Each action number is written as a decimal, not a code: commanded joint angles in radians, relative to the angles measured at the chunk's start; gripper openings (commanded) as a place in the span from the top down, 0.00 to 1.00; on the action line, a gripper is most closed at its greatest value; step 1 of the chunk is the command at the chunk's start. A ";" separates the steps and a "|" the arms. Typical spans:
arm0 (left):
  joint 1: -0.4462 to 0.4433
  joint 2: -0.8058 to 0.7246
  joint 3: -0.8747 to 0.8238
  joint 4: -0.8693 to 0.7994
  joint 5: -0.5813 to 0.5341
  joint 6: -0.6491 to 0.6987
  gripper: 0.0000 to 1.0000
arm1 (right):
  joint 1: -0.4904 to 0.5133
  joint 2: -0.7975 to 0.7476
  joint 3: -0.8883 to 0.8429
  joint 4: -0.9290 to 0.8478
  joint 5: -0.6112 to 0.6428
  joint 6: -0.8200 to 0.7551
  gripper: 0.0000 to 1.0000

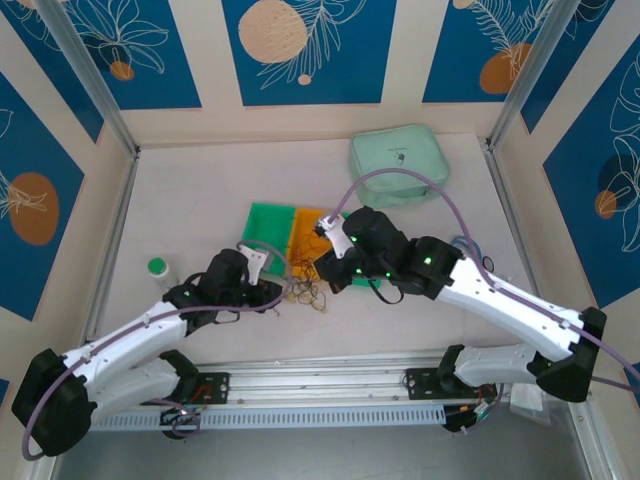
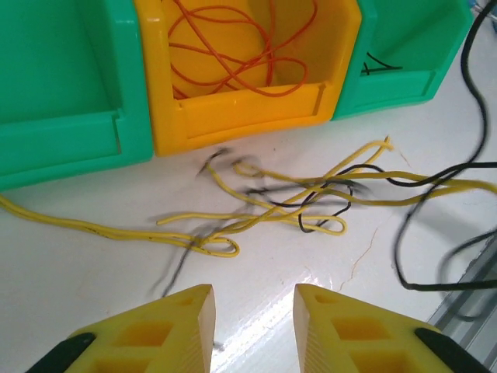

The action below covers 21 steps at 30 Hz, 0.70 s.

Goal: Untangle the cables

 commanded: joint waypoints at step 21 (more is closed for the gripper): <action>0.013 -0.227 -0.044 0.336 0.354 -0.030 0.78 | -0.100 -0.086 -0.056 0.033 -0.222 0.086 1.00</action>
